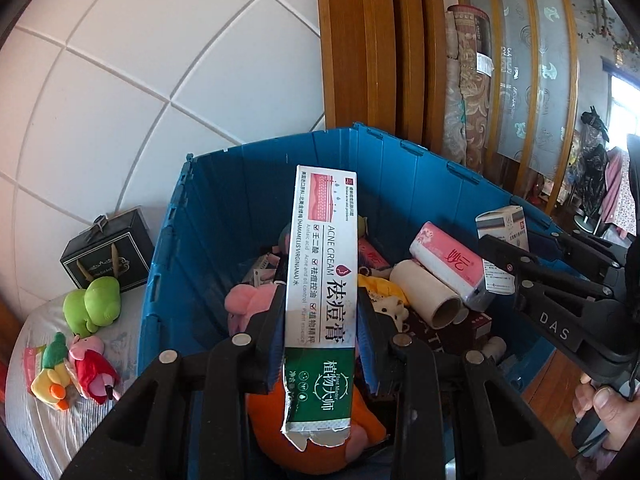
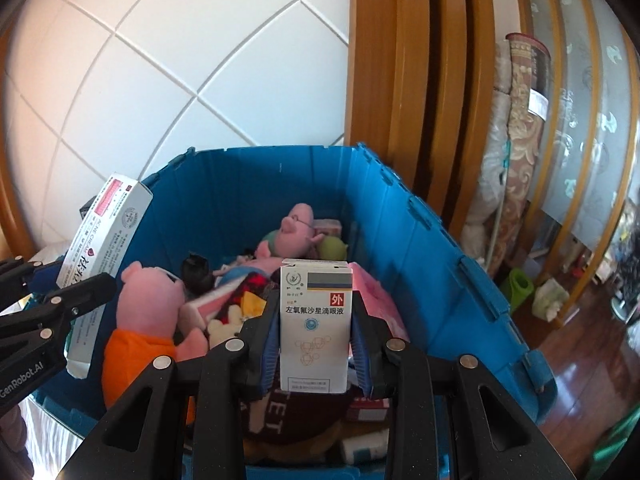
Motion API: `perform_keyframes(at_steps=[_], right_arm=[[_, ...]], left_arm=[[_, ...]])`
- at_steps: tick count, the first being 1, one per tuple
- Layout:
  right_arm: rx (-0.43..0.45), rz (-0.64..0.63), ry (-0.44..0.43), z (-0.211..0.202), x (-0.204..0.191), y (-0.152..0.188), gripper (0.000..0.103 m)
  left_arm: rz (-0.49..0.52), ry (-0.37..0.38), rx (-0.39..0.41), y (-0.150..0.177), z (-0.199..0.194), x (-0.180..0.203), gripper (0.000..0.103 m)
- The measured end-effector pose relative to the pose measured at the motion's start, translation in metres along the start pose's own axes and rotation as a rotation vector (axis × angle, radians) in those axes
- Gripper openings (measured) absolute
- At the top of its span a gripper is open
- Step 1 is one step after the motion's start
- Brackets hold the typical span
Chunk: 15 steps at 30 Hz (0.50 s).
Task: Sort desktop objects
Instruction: 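Carry both boxes over the blue bin and release them inside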
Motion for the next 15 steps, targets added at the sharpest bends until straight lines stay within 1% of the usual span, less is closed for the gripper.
perform_keyframes(at_steps=[6, 12, 13, 14, 15], right_arm=[[-0.025, -0.028, 0.035, 0.016, 0.004, 0.006, 0.031], [-0.044, -0.053, 0.064, 0.022, 0.008, 0.010, 0.031], [-0.044, -0.055, 0.069, 0.022, 0.009, 0.010, 0.033], [-0.044, -0.057, 0.076, 0.022, 0.009, 0.010, 0.042], [-0.043, -0.055, 0.083, 0.021, 0.011, 0.010, 0.050]], left_arm=[[-0.005, 0.001, -0.039, 0.007, 0.009, 0.004, 0.031], [-0.020, -0.016, -0.065, 0.012, 0.013, 0.002, 0.032], [-0.023, -0.019, -0.068, 0.013, 0.012, 0.001, 0.032], [-0.025, -0.022, -0.072, 0.014, 0.012, 0.001, 0.034], [-0.025, -0.020, -0.073, 0.015, 0.011, 0.001, 0.040]])
Point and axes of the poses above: each gripper's, at about its wrist camera, not at the fingertips, and z roughly the way its jaws point, x to its right, y to its underside, the point moved 9 cm from there along z, roughly the way its jaws point, and after that the axes turned 13 degrees about x, right-handed, at the moved point
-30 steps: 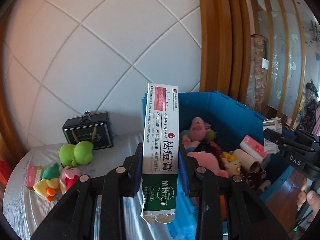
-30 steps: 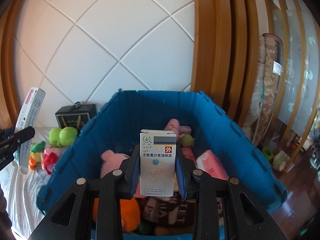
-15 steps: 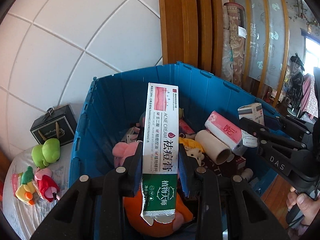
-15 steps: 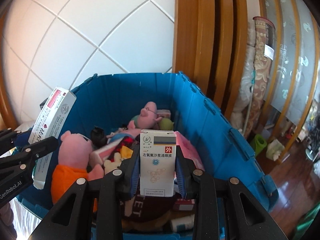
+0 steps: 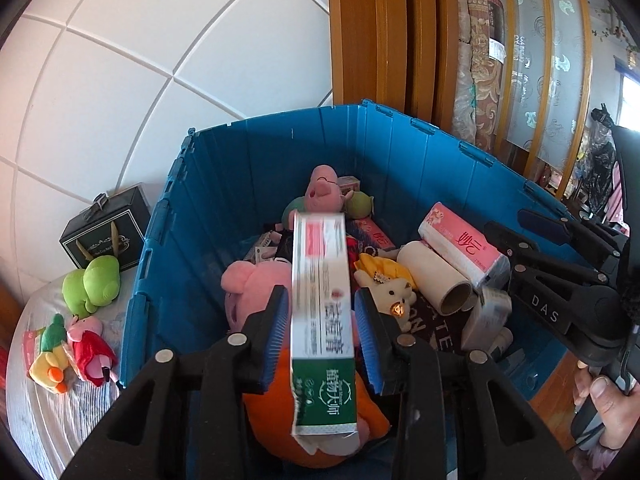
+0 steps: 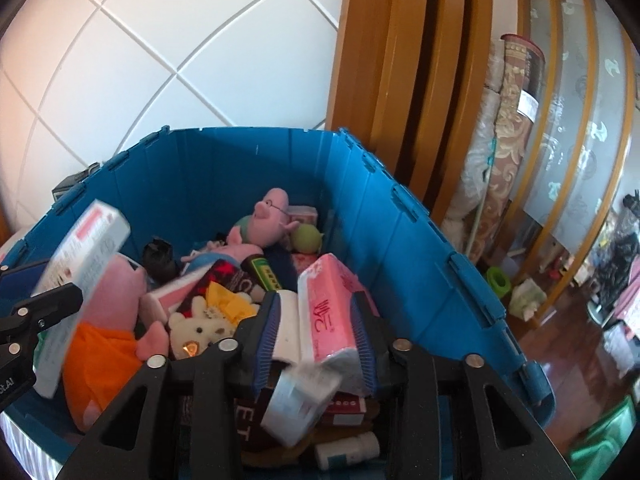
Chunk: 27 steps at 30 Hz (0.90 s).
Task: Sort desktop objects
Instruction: 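Move both tools back over the remaining items on the bed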
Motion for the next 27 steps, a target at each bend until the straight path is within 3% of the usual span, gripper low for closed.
perform_keyframes(at_steps=[2, 6, 13, 18, 21, 27], right_arm=[[0.010, 0.005, 0.001, -0.003, 0.001, -0.002, 0.087], [0.042, 0.003, 0.001, -0.015, 0.000, -0.010, 0.103], [0.121, 0.034, -0.010, -0.046, -0.005, -0.030, 0.103], [0.225, 0.067, -0.072, -0.075, -0.028, -0.055, 0.103], [0.286, 0.076, -0.123, -0.091, -0.055, -0.070, 0.103], [0.361, 0.095, -0.261, -0.110, -0.131, -0.095, 0.103]], left_arm=[[-0.002, -0.001, 0.012, -0.001, -0.004, -0.001, 0.048], [0.009, 0.004, 0.049, -0.005, -0.018, -0.004, 0.059], [-0.022, 0.034, 0.099, -0.010, -0.047, -0.024, 0.061], [-0.102, 0.020, 0.134, -0.007, -0.070, -0.064, 0.061], [-0.179, -0.016, 0.171, -0.003, -0.087, -0.102, 0.061], [-0.258, -0.178, 0.172, 0.023, -0.118, -0.196, 0.061]])
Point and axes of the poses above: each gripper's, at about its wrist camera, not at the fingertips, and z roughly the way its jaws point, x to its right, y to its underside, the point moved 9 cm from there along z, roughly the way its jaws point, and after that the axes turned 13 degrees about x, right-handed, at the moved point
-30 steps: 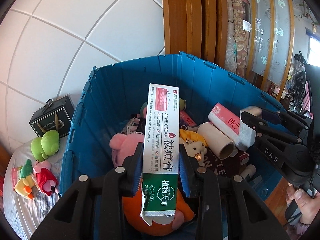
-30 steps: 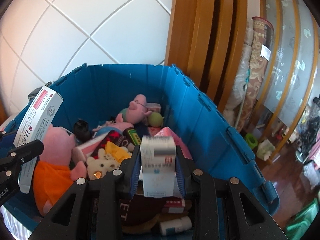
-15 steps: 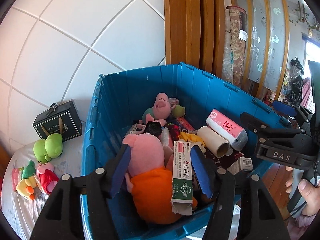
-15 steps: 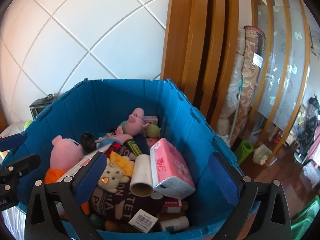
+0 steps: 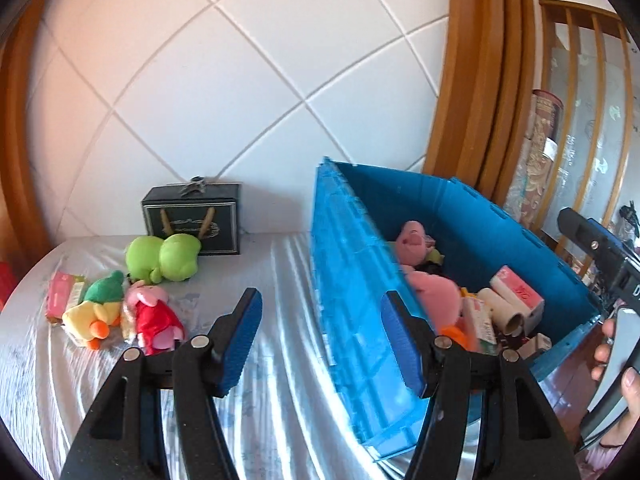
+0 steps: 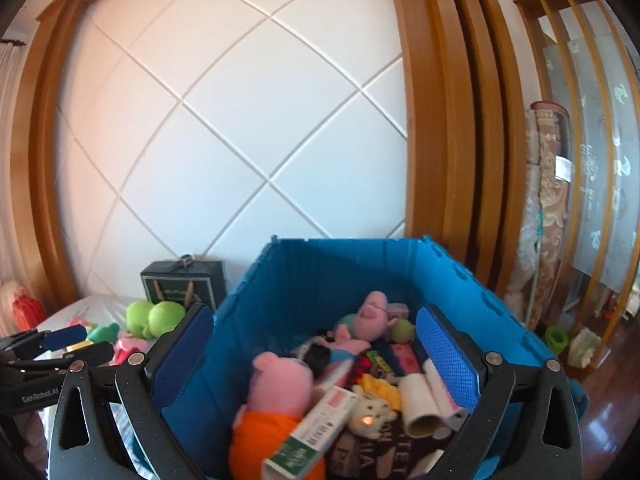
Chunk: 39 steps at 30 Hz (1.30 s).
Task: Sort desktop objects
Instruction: 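Move both tools back over the remaining items on the bed, then grasp the white medicine box with the left gripper while the right grasps the wrapped snack packet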
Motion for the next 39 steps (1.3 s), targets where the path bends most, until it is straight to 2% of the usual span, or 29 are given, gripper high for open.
perform_keyframes(at_steps=[4, 11, 14, 19, 25, 29, 34, 39], right_arm=[[-0.016, 0.011, -0.070, 0.014, -0.061, -0.002, 0.103], [-0.028, -0.026, -0.153, 0.030, -0.175, -0.002, 0.103], [-0.059, -0.045, -0.174, 0.041, -0.217, 0.008, 0.103], [-0.159, -0.092, -0.198, 0.066, -0.271, 0.041, 0.103], [-0.348, -0.118, -0.180, 0.106, -0.293, 0.106, 0.103], [-0.462, -0.135, -0.157, 0.133, -0.296, 0.148, 0.103], [-0.563, -0.130, -0.137, 0.172, -0.306, 0.189, 0.103], [-0.627, -0.124, -0.129, 0.210, -0.314, 0.221, 0.103]], left_arm=[[-0.026, -0.105, -0.025, 0.007, -0.006, -0.078, 0.061], [-0.096, -0.253, -0.114, 0.034, -0.014, -0.217, 0.061], [-0.109, -0.293, -0.156, 0.051, -0.018, -0.269, 0.061], [-0.115, -0.402, -0.231, 0.086, -0.022, -0.361, 0.061], [-0.155, -0.539, -0.315, 0.127, -0.018, -0.479, 0.061], [-0.208, -0.585, -0.379, 0.153, -0.003, -0.539, 0.061], [-0.238, -0.614, -0.447, 0.182, 0.033, -0.586, 0.061], [-0.241, -0.607, -0.470, 0.199, 0.084, -0.613, 0.061]])
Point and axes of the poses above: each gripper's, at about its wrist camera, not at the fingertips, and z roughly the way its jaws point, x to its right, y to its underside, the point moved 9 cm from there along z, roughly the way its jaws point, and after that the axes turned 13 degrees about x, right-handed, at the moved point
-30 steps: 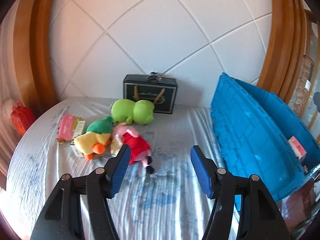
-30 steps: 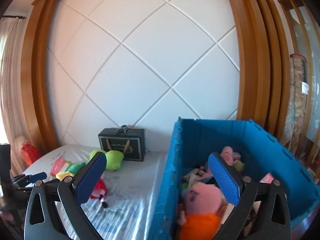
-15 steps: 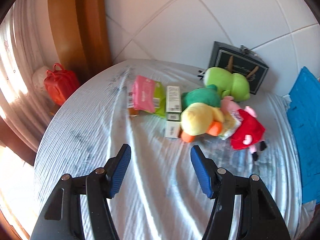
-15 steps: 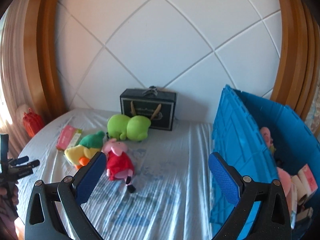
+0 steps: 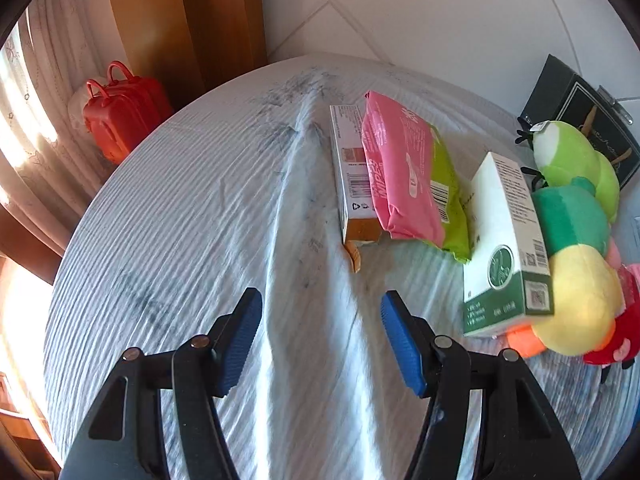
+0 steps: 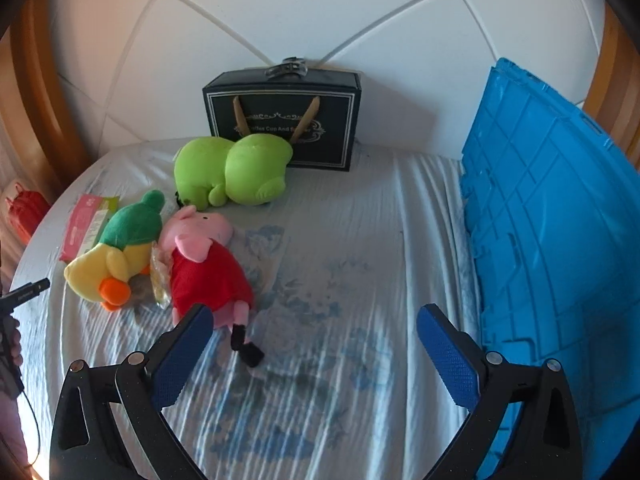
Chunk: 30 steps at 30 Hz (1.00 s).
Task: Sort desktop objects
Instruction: 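Grasp the white medicine box with the left gripper while the right grasps the wrapped snack packet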
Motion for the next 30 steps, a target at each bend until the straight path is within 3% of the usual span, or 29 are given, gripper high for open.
perform_keyframes(at_steps=[7, 12, 13, 14, 15, 20, 25, 28, 30], right_arm=[[-0.115, -0.009, 0.003, 0.062, -0.010, 0.016, 0.103], [-0.165, -0.012, -0.053, 0.090, -0.029, 0.023, 0.103], [-0.175, -0.019, -0.061, 0.096, -0.035, 0.024, 0.103], [-0.181, -0.026, -0.069, 0.101, -0.041, 0.025, 0.103], [-0.186, -0.032, -0.080, 0.105, -0.047, 0.025, 0.103], [-0.199, -0.076, -0.139, 0.117, -0.082, 0.025, 0.103], [-0.148, -0.093, -0.194, 0.109, -0.114, 0.017, 0.103], [-0.174, -0.073, -0.270, 0.109, -0.137, 0.017, 0.103], [-0.149, -0.119, -0.254, 0.110, -0.148, 0.014, 0.103]], left_arm=[[0.064, 0.002, 0.003, -0.017, 0.060, 0.022, 0.061], [0.070, -0.003, 0.013, -0.034, 0.092, 0.032, 0.060], [0.073, -0.008, 0.020, -0.037, 0.096, 0.033, 0.056], [0.078, -0.006, 0.027, -0.040, 0.098, 0.034, 0.037], [0.078, 0.002, 0.029, -0.042, 0.099, 0.035, 0.031], [0.090, -0.013, 0.029, -0.032, 0.089, 0.021, 0.029], [0.106, -0.027, 0.007, 0.006, 0.054, -0.001, 0.029], [0.102, -0.027, -0.005, 0.029, 0.032, -0.014, 0.029], [0.093, -0.022, -0.013, 0.038, 0.025, -0.021, 0.029]])
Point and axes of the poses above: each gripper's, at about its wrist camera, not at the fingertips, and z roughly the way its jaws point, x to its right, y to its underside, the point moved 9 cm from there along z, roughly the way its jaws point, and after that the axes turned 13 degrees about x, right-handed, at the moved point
